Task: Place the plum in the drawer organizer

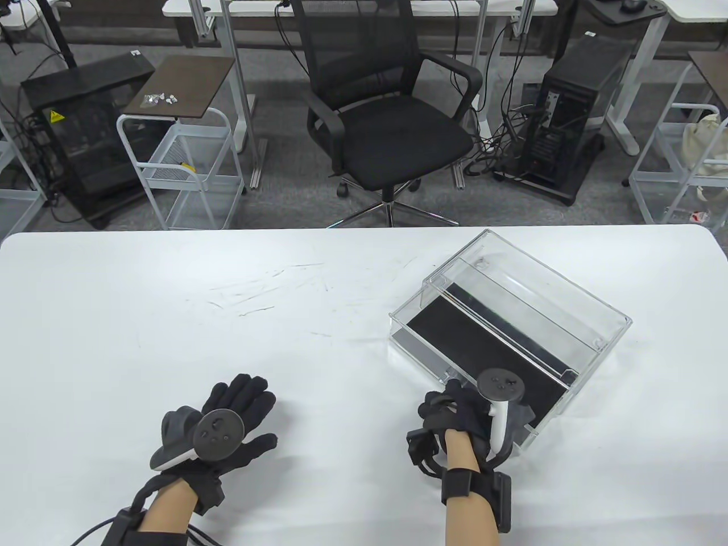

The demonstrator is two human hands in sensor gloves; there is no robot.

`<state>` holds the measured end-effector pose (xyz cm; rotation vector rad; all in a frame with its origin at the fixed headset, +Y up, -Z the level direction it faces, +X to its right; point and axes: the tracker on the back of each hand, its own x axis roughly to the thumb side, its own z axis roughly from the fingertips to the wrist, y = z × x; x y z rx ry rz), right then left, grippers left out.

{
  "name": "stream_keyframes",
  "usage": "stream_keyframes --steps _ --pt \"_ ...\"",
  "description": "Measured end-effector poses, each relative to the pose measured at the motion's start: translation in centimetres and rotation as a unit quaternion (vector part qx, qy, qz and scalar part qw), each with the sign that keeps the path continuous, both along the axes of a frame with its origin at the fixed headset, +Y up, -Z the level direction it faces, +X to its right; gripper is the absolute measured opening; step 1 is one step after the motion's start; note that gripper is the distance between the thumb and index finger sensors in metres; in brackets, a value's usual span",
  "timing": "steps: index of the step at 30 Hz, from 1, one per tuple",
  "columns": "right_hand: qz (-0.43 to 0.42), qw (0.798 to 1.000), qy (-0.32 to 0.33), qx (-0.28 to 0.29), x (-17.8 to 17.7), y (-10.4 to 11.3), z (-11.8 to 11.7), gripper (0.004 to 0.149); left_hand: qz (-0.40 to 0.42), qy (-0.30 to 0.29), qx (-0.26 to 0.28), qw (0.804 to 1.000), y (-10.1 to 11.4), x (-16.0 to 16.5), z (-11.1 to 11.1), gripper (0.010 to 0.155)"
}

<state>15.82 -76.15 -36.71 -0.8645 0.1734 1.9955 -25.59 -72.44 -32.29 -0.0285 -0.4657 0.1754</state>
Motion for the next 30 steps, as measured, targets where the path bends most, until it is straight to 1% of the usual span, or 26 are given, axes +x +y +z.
stream_keyframes --steps 4,8,14,20,26,30 --pt "-0.01 1.0 0.003 -0.012 0.2 0.1 -0.6 0.053 -0.004 -0.001 -0.001 1.0 -0.1 0.1 0.0 0.075" --pt "-0.005 1.0 -0.015 -0.025 0.9 0.3 -1.6 0.053 -0.009 0.0 -0.004 1.0 -0.1 0.1 0.1 0.076" --pt "0.002 0.999 -0.023 -0.046 2.8 0.6 -3.7 0.054 -0.012 0.0 -0.008 1.0 -0.3 0.2 0.1 0.076" --pt "-0.018 0.998 -0.032 -0.055 4.9 0.7 -5.4 0.054 -0.015 0.007 -0.023 1.0 -0.6 0.2 -0.3 0.076" --pt "-0.012 0.998 -0.027 -0.061 6.0 0.8 -6.2 0.054 -0.009 0.011 -0.028 1.0 -0.6 0.1 -0.4 0.076" --pt "-0.021 0.998 -0.034 -0.051 5.9 0.5 -6.0 0.055 -0.007 0.011 -0.026 1.0 -0.6 0.1 -0.4 0.076"
